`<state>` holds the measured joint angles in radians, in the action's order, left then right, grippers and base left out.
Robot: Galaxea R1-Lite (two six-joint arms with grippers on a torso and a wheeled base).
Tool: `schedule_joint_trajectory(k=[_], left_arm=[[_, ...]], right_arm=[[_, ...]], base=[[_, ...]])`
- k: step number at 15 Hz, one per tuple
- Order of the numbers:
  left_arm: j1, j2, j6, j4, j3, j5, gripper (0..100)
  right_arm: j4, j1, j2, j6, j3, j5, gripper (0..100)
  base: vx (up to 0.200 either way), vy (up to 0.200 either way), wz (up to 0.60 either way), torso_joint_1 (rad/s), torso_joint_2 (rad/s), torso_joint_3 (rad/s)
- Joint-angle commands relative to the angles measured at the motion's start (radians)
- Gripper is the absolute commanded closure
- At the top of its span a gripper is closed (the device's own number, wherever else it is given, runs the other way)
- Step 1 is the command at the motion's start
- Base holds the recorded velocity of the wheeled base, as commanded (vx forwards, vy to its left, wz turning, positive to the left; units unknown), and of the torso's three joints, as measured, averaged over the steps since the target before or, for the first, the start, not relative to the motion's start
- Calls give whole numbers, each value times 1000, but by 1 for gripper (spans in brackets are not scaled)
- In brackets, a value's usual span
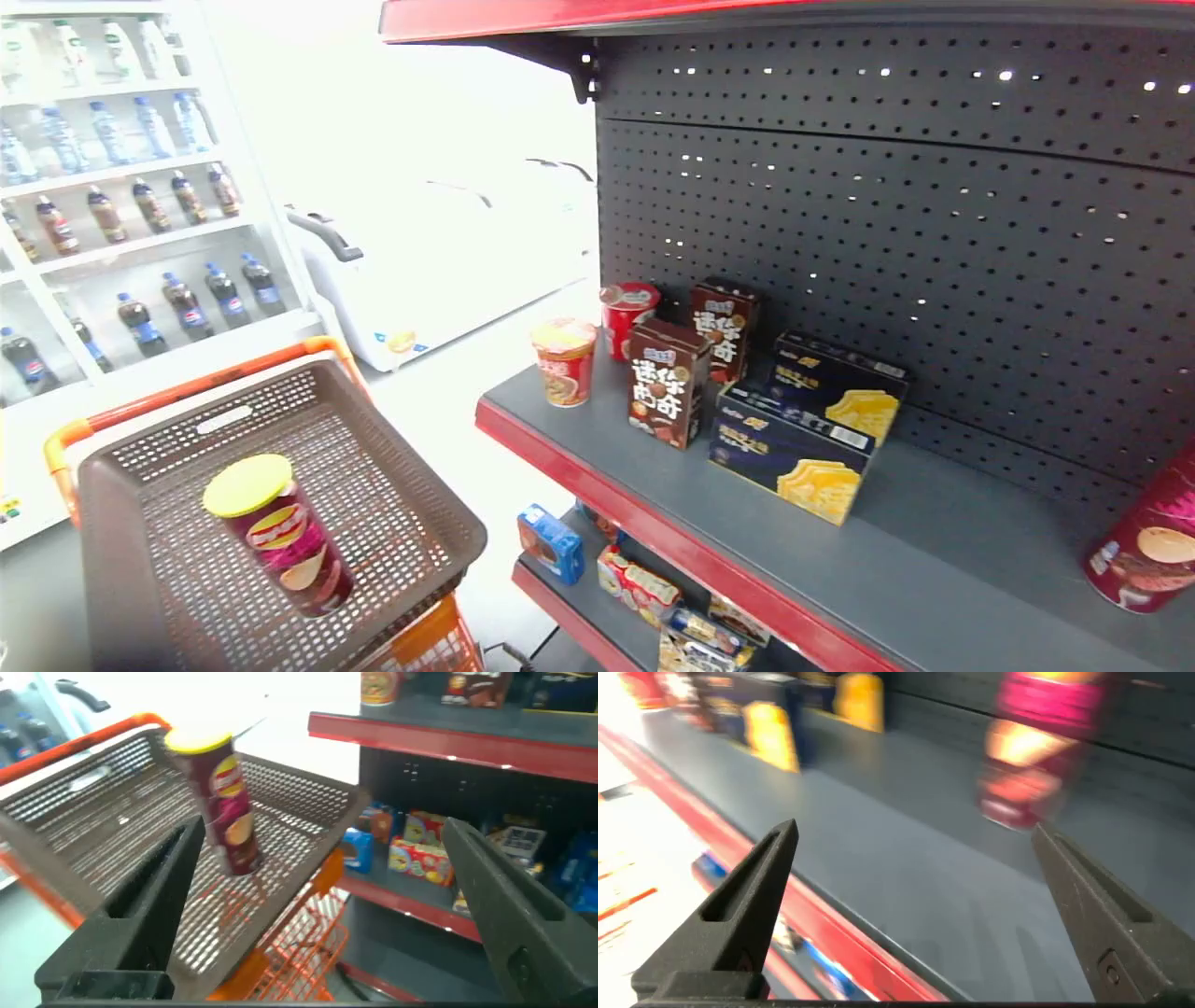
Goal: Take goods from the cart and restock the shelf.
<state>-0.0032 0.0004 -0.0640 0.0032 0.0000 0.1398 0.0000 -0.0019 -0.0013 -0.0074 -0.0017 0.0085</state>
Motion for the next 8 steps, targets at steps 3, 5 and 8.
schedule_joint_trajectory(k=[3,5,8], left_arm=[[-1,59,-30,14,-163,-55,0],[12,421,-92,121,-408,-167,0],[19,733,-109,112,-565,-201,0]], right_arm=[[2,2,1,6,0,1,0],[2,2,1,6,0,2,0],[2,2,1,6,2,2,0]], base=[[0,0,200,1,2,-1],[0,0,0,0,0,0],[0,0,0,0,0,0]])
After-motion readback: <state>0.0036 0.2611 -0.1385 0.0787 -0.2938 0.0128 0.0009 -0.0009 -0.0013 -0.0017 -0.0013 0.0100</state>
